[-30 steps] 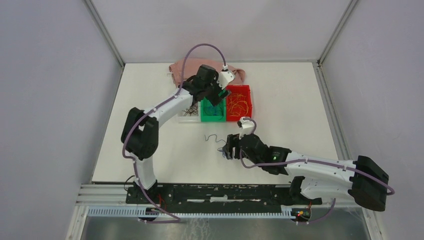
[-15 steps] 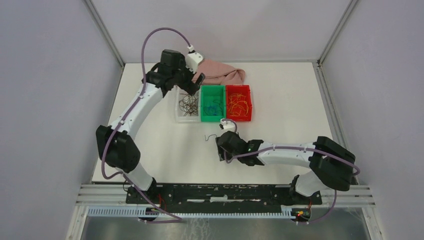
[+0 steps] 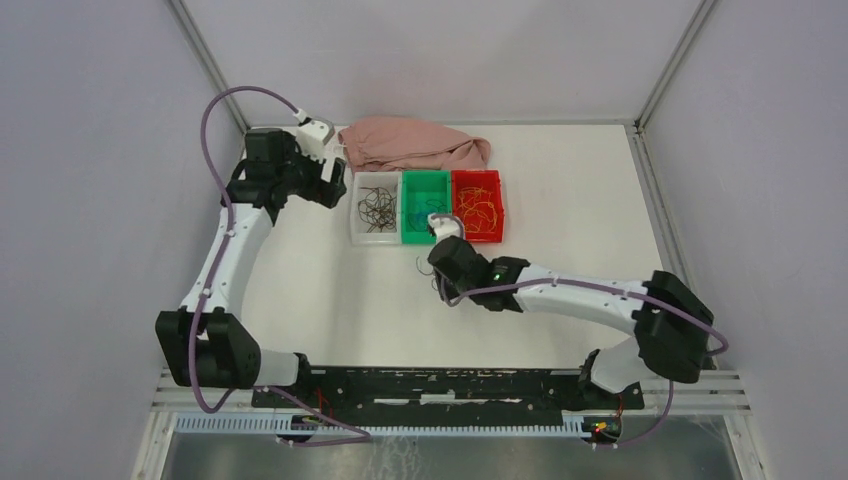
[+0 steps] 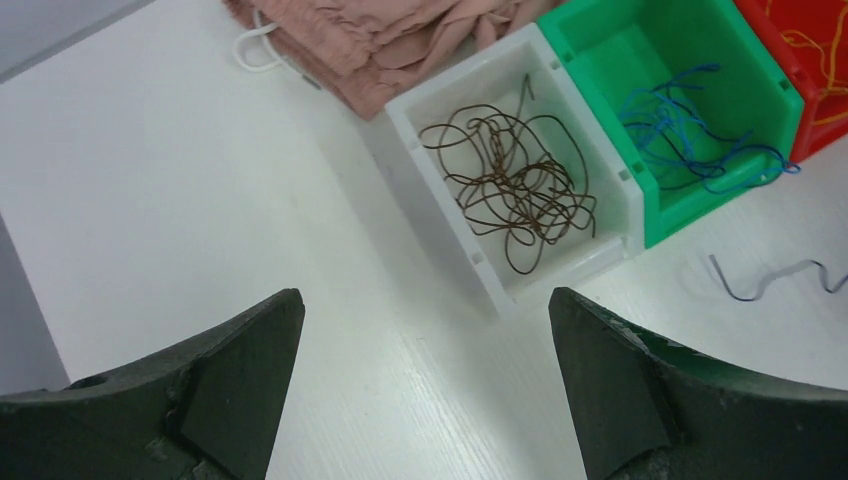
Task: Untangle the cables
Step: Pick up the cable at the center of the board, then place the cable in the bin.
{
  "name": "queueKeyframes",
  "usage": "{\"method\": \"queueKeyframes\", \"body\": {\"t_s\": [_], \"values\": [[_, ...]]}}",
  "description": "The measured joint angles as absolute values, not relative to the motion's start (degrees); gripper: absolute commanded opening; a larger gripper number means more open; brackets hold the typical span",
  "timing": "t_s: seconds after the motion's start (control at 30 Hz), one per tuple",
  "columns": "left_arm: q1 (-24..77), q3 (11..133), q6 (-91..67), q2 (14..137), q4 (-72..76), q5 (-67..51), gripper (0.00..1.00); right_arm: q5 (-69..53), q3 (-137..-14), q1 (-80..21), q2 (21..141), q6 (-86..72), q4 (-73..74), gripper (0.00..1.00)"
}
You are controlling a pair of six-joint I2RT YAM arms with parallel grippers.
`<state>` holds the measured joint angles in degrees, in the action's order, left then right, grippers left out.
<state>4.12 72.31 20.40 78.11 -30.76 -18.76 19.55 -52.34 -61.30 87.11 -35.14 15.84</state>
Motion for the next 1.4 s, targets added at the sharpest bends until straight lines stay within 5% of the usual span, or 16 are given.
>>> {"method": "queueKeyframes", "body": {"t_s": [0.3, 0.8, 1.4], "values": [[-2.4, 69.3, 16.2, 78.0, -24.2, -21.7, 0.99, 13.9, -76.5, -50.5, 82.4, -29.1, 22.5, 0.0], [-4.9, 67.8, 16.0, 77.8, -23.4, -24.7, 0.99, 5.1, -93.6, -42.0, 105.6, -25.6, 29.6, 0.0], [-8.5, 67.8, 16.0, 77.8, -22.6, -28.4, 0.99, 10.7, -106.6, -41.5, 127.4, -24.9, 29.8, 0.0]]}}
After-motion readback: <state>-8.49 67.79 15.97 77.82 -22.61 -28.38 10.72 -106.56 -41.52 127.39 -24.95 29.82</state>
